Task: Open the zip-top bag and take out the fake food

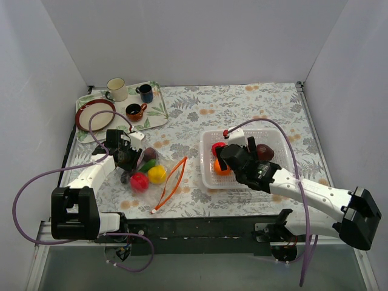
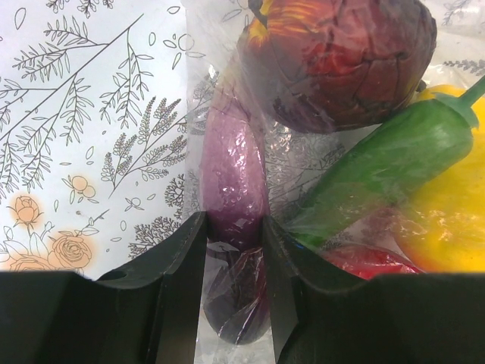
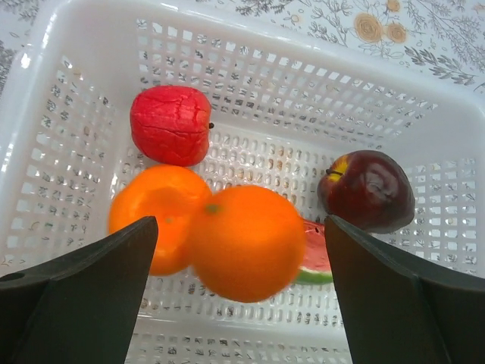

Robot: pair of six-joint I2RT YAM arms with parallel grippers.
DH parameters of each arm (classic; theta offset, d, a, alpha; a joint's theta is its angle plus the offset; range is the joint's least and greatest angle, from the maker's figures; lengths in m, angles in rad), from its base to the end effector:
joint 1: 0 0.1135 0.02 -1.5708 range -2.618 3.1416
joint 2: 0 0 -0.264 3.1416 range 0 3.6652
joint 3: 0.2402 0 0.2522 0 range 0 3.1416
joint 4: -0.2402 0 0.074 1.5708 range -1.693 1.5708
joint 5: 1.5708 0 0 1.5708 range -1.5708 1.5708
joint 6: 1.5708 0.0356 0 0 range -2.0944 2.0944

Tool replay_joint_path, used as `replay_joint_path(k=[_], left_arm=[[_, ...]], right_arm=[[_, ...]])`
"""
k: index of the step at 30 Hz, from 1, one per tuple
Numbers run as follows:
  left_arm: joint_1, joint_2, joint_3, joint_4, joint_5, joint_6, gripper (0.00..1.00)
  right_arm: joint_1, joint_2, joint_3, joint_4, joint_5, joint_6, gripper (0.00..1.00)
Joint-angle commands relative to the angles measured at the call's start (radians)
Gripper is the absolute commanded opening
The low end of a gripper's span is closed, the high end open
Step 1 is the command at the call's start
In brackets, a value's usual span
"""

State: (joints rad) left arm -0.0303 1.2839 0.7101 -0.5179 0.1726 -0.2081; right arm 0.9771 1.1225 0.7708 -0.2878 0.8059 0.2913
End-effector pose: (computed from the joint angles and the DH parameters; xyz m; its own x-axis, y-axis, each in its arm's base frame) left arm 0.2336 -0.0132 0.1873 -0.8904 -0.1766 -0.4195 -0.0766 0.9667 -0.2444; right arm 0.1530 0.1807 0.2645 -0.3916 -0.2248 -0.8922 -0.1437 0.9727 -0.1820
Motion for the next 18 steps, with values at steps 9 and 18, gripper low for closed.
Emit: replay_joint_path(k=[9,18], left_arm=[[-0.005,0.025,-0.021,-0.087,0.010,-0.014,0.24],[-0.005,0.025,-0.026,-0.080,0.005,-0.011,0.24]], right_arm=[[0.253,0.146,0.162,0.056,0.087,-0.114,0.92],[0.465,0.374,0.225,0.209,-0.003,-0.127,0.01]])
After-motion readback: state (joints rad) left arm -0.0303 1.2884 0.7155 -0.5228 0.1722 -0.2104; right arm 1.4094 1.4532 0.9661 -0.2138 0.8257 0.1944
